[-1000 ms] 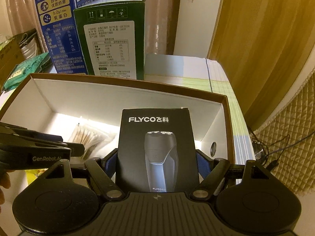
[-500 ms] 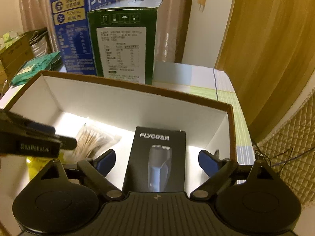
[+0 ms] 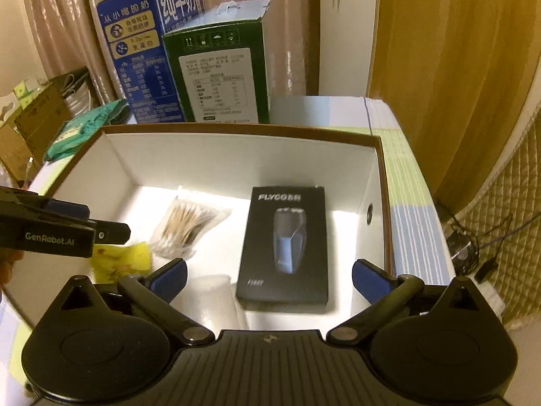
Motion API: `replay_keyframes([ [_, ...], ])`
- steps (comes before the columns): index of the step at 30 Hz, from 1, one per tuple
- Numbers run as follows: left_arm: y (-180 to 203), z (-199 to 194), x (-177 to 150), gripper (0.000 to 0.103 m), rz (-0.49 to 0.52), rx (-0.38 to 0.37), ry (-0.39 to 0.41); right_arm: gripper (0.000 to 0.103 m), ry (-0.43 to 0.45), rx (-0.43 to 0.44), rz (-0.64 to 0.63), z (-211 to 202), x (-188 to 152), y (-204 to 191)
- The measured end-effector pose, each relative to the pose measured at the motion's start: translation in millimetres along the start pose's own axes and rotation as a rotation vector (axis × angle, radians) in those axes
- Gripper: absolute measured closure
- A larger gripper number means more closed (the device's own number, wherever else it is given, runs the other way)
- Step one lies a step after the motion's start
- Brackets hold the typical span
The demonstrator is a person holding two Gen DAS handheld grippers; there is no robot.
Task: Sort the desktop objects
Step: 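Open both tools and withdraw them from the box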
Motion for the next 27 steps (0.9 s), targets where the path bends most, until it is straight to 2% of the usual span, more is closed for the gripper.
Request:
replay_keyframes([
  [6,-3.3,-29.1,-12.8,0.031,0.026,0.028,0.031,0.002,0.021,0.007,0.018,-23.0,-9.7,-8.1],
  [18,-4.3,-83.2,-41.7,0.030,0.027,0.069,0.075,0.002,0.126,0.014,0.060,-68.6,-22.7,-31.8],
  [21,-5.3,-96.6,-49.4,0.030,0.017,0.073,0.086,0.002,0.159,0.021,0.020,-82.1,-27.1,-42.8],
  [24,-5.7,-110.4,-58.4,0.030,0.012,0.071,0.097,0.002,0.123,0.007,-0.058,-91.6,-34.6,-57.3],
  [27,-5.1,-124.7,-67.8,0.030,0.010,0.070,0.109,0.002,0.132,-0.016,-0.103,-101.3,-41.3,-66.8],
])
Point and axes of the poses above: each gripper's, at about its wrist camera, not at the fingertips, and z roughly the way its jaws point, y to its right, x to its top, the point moved 6 cm from there along z, roughly the way its jaws point, and after that the axes turned 2 degrees about x, right-handed, at the moved point
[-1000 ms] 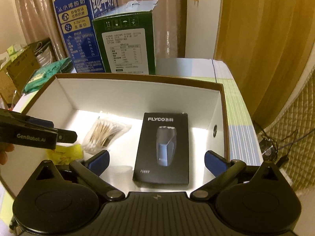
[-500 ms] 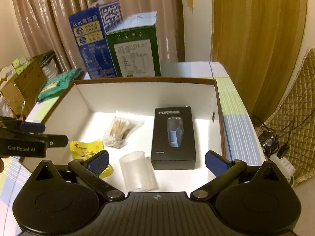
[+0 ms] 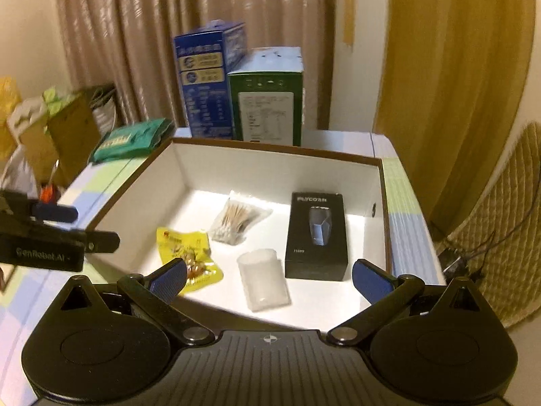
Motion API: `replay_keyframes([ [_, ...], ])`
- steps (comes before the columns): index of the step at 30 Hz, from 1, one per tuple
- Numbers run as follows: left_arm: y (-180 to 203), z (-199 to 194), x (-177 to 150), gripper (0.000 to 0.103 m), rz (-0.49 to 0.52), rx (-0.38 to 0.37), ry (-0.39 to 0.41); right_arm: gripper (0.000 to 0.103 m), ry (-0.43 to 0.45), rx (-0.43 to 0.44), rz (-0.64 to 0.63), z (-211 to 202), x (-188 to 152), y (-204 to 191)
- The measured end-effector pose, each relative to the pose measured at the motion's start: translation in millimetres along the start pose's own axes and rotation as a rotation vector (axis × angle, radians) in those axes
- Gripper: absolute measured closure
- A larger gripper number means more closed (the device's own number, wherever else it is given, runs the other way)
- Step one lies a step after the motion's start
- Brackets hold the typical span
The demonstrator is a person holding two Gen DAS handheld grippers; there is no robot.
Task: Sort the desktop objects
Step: 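Open both tools and withdraw them from the box, then lower the left tool onto the white electric toothbrush handle and close it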
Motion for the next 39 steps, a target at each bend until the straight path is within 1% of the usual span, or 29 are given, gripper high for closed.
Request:
replay_keyframes([
  [2,0.0,-9.2,-4.3,0.029,-0.001,0.001,0.007,0.002,-0.001,0.013,0.001,-5.1,-4.0,-4.2],
  [4,0.0,-18.0,-7.9,0.024,0.000,0.003,0.015,0.002,-0.009,0.041,0.005,-10.2,-7.9,-8.4],
  [5,0.2,-22.5,-9.9,0.024,0.001,0.005,0.018,0.002,-0.010,0.045,0.007,-12.6,-9.4,-10.0],
  [15,-0.1,-53.8,-29.5,0.023,-0.004,0.016,0.031,0.002,-0.026,0.073,0.000,-33.3,-20.6,-27.1],
  [26,-4.1,-66.1,-54.7,0.022,-0.015,0.040,0.006,0.002,-0.053,0.086,0.012,-39.5,-36.9,-34.1],
  [31,-10.5,-69.8,-69.8,0.022,-0.034,0.034,-0.013,0.002,-0.063,0.115,0.003,-41.5,-48.2,-37.0],
  [39,-26.6,-67.4,-115.1,0.022,-0.061,0.035,-0.099,0.002,-0.119,0.145,0.024,-37.1,-74.9,-34.9],
])
Point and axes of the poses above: each gripper's, at about its wrist camera, not at the fingertips, and z roughly the way its jaws point, y to its right, x to its top, the point moved 6 cm from there along z, roughly the way its jaws point, and after that the axes turned 2 degrees about x, right-handed, at the moved point
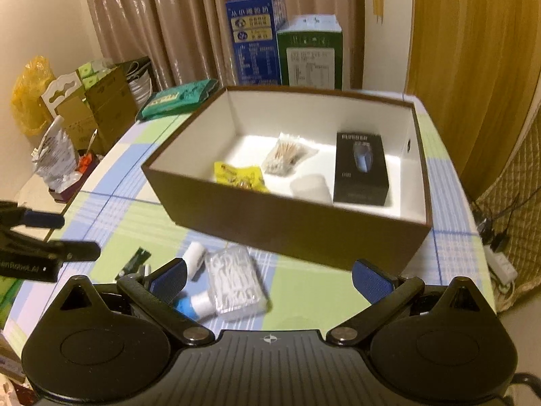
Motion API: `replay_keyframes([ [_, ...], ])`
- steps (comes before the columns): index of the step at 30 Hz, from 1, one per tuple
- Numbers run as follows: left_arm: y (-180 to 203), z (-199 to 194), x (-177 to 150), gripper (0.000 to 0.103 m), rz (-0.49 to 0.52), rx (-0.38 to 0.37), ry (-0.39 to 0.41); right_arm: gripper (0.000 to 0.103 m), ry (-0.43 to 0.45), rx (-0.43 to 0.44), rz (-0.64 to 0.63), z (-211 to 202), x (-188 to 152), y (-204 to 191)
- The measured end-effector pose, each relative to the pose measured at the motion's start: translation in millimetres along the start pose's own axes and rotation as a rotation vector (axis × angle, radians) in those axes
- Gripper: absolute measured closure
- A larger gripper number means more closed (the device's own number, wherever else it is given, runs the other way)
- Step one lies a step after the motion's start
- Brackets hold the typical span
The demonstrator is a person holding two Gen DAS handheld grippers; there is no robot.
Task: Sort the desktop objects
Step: 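Lower the left tool onto the white electric toothbrush handle and close it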
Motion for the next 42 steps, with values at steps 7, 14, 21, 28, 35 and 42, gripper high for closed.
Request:
replay_keyframes([
  [7,2.1,13.8,-40.7,0.025,-0.012,-0.048,-0.091,0.002,-0.058,0.005,0.020,8.6,-23.1,6.9],
  [14,16.0,28.0,-62.6,0.030,-0.018,-0.098,-0.139,0.002,-0.098,-0.010,0.045,13.8,-41.1,14.5],
  [21,35.7,43.5,-71.5,0.042,0.002,-0.150,-0.157,0.002,-0.128,-0.023,0.076,17.5,-54.6,22.3],
  [28,50.8,60.7,-75.8,0.048,0.043,-0.173,-0.158,0.002,-0.143,-0.033,0.097,18.7,-61.5,28.4],
  [35,49.7,72.9,-77.3,0.067,0.047,-0.187,-0.141,0.002,-0.159,-0.032,0.108,22.0,-66.8,30.6],
  [42,26.9,67.0,-89.0,0.082,0.005,-0.194,-0.143,0.002,-0.172,-0.028,0.113,26.0,-71.1,31.2],
])
Point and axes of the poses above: each gripper's, at about its wrist camera, not at the fingertips, and z roughly the way its jaws point, y to its right, x to its top, the point moved 6 cm from there along z, roughly the way its jaws point, and after that the axes turned 2 degrees about x, right-handed, at the moved point
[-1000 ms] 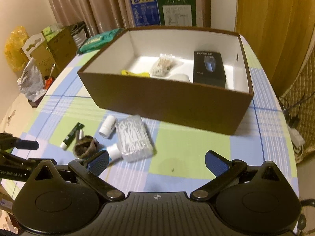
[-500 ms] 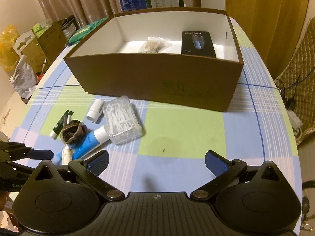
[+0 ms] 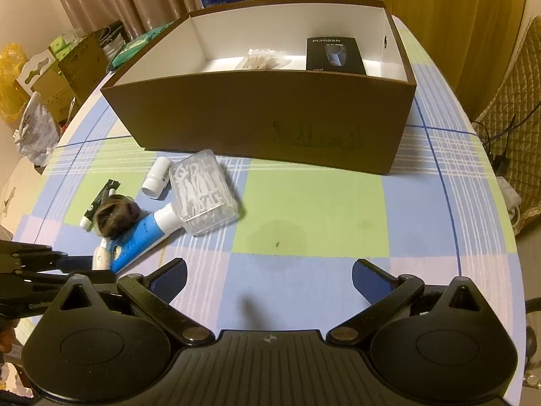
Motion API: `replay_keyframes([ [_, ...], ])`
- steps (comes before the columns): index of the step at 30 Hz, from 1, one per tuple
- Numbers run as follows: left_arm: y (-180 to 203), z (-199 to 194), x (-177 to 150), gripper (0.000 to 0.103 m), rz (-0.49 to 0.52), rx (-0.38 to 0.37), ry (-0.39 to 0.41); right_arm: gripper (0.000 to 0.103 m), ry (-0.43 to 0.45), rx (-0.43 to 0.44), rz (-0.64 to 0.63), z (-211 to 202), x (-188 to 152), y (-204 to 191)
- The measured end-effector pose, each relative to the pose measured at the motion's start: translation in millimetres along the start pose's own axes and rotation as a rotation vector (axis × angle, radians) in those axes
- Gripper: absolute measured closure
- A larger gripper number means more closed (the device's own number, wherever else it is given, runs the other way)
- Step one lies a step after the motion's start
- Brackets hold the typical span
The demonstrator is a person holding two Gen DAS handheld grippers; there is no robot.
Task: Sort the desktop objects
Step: 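Lower the left tool onto the white electric toothbrush handle and close it, then grasp the clear floss-pick box with the right tool while the left tool lifts the toothbrush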
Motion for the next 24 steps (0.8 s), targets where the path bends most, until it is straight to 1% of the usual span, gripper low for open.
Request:
replay_keyframes([
  [3,-12.3,-7.3,-7.4,0.087,0.002,0.027,0.003,0.002,-0.006,0.004,-0.003,3.0,-0.2,-2.2],
  [8,-42.4,-14.3,-23.8,0.087,0.006,0.101,-0.018,0.002,-0.017,0.017,-0.017,7.5,-1.3,-8.4],
  [11,-50.8,-14.7,-24.9,0.087,0.016,0.104,-0.010,0.002,-0.024,0.021,-0.025,10.4,-1.6,-12.9],
  [13,-52.3,-13.0,-22.2,0.086,0.024,0.112,-0.010,0.002,-0.027,0.023,-0.032,12.2,-1.4,-16.2],
  [18,-47.3,-9.7,-17.5,0.087,0.082,0.142,-0.006,0.002,-0.030,0.029,-0.045,14.9,-1.0,-21.6],
  [21,-42.3,-11.0,-20.0,0.087,0.119,0.141,-0.003,0.002,-0.027,0.029,-0.040,15.5,-1.1,-21.2],
  [24,-39.3,-18.7,-20.0,0.087,0.138,0.145,0.017,0.002,-0.016,0.033,-0.037,15.5,0.6,-20.6],
])
Point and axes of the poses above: each gripper's, at about its wrist camera, not at the fingertips, and z roughly the way its jaws point, y to its right, x to its top, the point moved 6 cm from there along z, roughly the way its jaws point, and after that the axes turned 2 degrees about x, right-handed, at the moved point
